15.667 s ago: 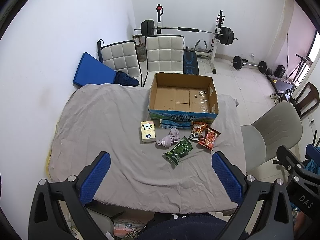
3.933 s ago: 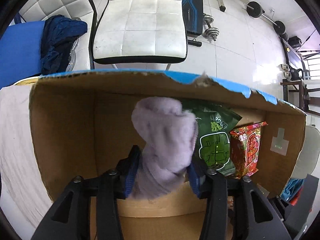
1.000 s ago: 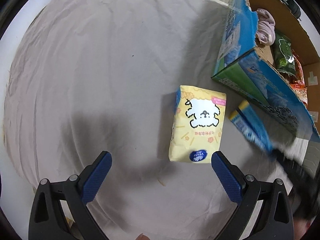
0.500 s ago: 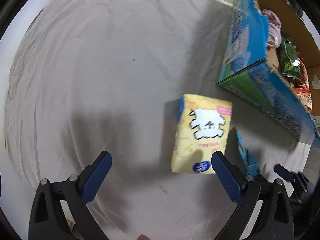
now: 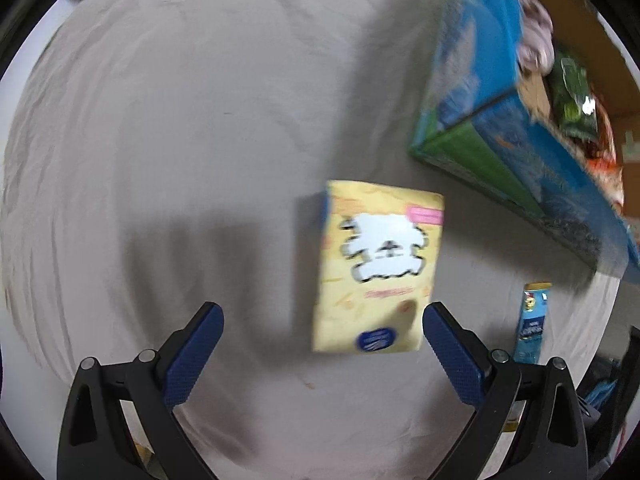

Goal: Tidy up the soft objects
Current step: 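Grasp the yellow tissue pack with the left tool while the right grasps the blue milk stick, then carry the tissue pack and milk stick over the box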

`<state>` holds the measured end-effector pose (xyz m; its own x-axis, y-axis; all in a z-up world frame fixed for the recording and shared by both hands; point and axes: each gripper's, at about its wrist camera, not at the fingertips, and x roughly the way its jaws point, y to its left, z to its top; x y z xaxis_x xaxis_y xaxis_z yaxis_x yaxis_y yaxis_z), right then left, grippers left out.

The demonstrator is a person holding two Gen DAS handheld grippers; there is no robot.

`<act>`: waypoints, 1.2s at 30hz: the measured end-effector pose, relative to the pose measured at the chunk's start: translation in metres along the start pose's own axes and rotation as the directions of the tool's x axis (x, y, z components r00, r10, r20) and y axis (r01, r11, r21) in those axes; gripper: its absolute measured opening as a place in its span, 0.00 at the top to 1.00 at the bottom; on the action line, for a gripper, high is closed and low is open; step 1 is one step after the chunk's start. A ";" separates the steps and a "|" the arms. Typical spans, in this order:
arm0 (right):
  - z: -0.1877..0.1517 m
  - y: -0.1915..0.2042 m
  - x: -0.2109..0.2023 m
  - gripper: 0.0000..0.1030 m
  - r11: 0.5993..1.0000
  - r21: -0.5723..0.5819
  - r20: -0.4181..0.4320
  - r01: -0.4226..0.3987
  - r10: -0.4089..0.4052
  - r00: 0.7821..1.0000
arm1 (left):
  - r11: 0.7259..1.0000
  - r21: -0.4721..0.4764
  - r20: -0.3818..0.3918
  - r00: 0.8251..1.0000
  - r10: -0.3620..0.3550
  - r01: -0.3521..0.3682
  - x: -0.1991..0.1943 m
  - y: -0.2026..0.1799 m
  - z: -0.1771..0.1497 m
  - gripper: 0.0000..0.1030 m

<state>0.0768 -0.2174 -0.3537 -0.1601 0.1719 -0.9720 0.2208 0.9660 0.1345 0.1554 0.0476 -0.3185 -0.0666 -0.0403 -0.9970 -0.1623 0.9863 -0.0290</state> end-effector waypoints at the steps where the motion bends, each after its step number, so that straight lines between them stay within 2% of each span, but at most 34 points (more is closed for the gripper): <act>1: -0.001 -0.008 0.004 0.77 0.999 0.023 -0.021 -0.031 0.031 0.999 | 1.000 0.016 -0.012 1.000 -0.002 0.003 0.005 -0.005 0.002 0.01; 3: 0.006 -0.024 0.010 0.70 0.996 0.045 -0.070 -0.079 0.082 0.994 | 0.999 0.044 -0.045 0.999 0.005 -0.003 0.019 -0.016 0.005 0.01; 5: 0.011 -0.030 0.008 0.58 0.992 0.052 -0.066 -0.111 0.114 0.991 | 0.997 0.077 -0.065 0.998 0.004 0.001 0.030 -0.025 0.007 0.01; 6: 0.011 -0.029 0.006 0.57 0.994 0.045 -0.055 -0.102 0.105 0.993 | 0.996 0.093 -0.069 0.998 0.011 -0.004 0.035 -0.030 0.008 0.05; 7: 0.019 -0.025 0.002 0.57 0.996 0.035 -0.048 -0.084 0.086 0.995 | 0.995 0.098 -0.057 0.998 0.019 -0.014 0.037 -0.031 0.008 0.16; 8: 0.020 -0.023 0.003 0.56 0.997 0.031 -0.051 -0.070 0.071 0.996 | 0.994 0.105 -0.040 0.999 0.019 -0.014 0.038 -0.032 0.008 0.22; 9: 0.020 -0.019 0.003 0.56 0.997 0.034 -0.045 -0.063 0.065 0.997 | 0.994 0.104 -0.039 0.999 0.017 -0.013 0.038 -0.032 0.008 0.39; 10: 0.023 -0.018 0.002 0.57 0.998 0.032 -0.043 -0.049 0.050 0.998 | 0.994 0.104 -0.041 0.999 0.019 -0.015 0.040 -0.032 0.012 0.42; 12: 0.039 0.003 0.002 0.67 1.000 0.010 -0.037 0.014 -0.014 0.999 | 0.994 0.105 -0.041 0.999 0.016 -0.011 0.040 -0.033 0.018 0.42; 13: 0.036 0.017 0.007 0.76 0.999 0.000 -0.028 0.051 -0.051 0.998 | 0.994 0.107 -0.034 0.999 0.021 -0.018 0.041 -0.035 0.016 0.42; 14: 0.033 0.022 0.010 0.79 0.998 -0.003 -0.019 0.062 -0.062 0.998 | 0.993 0.113 -0.028 0.999 0.028 -0.024 0.040 -0.034 0.014 0.42; 21: 0.003 0.017 0.024 0.83 0.999 0.004 -0.017 0.038 -0.038 0.999 | 0.993 0.121 -0.029 1.000 -0.002 0.005 0.043 -0.030 0.003 0.42; 26: -0.007 0.014 0.011 0.84 1.000 -0.013 -0.004 0.004 -0.004 1.000 | 0.990 0.143 -0.014 1.000 -0.013 0.015 0.041 -0.037 0.001 0.42; 27: -0.010 0.014 0.007 0.84 1.000 -0.019 0.003 -0.006 0.006 1.000 | 0.988 0.152 -0.007 1.000 -0.019 0.020 0.041 -0.029 0.009 0.42; 29: -0.016 0.000 -0.007 0.84 0.999 -0.032 0.016 -0.021 0.021 1.000 | 0.985 0.172 0.013 1.000 -0.028 0.025 0.038 -0.036 0.007 0.42; 30: -0.018 -0.006 -0.014 0.84 0.999 -0.037 0.023 -0.028 0.029 0.999 | 0.983 0.183 0.027 0.999 -0.035 0.029 0.031 -0.036 0.005 0.42; 31: -0.021 -0.007 -0.021 0.84 0.998 -0.042 0.031 -0.040 0.042 0.999 | 0.980 0.195 0.037 0.999 -0.040 0.032 0.027 -0.031 0.018 0.42; 36: -0.029 -0.017 -0.058 0.84 0.993 -0.065 0.083 -0.102 0.107 0.991 | 0.968 0.245 0.113 0.990 -0.088 0.058 -0.028 -0.033 0.009 0.42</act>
<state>0.0539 -0.2383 -0.2944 -0.0554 0.2580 -0.9646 0.1732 0.9539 0.2452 0.1716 0.0178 -0.2900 0.0593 -0.1084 -0.9923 0.0799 0.9914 -0.1035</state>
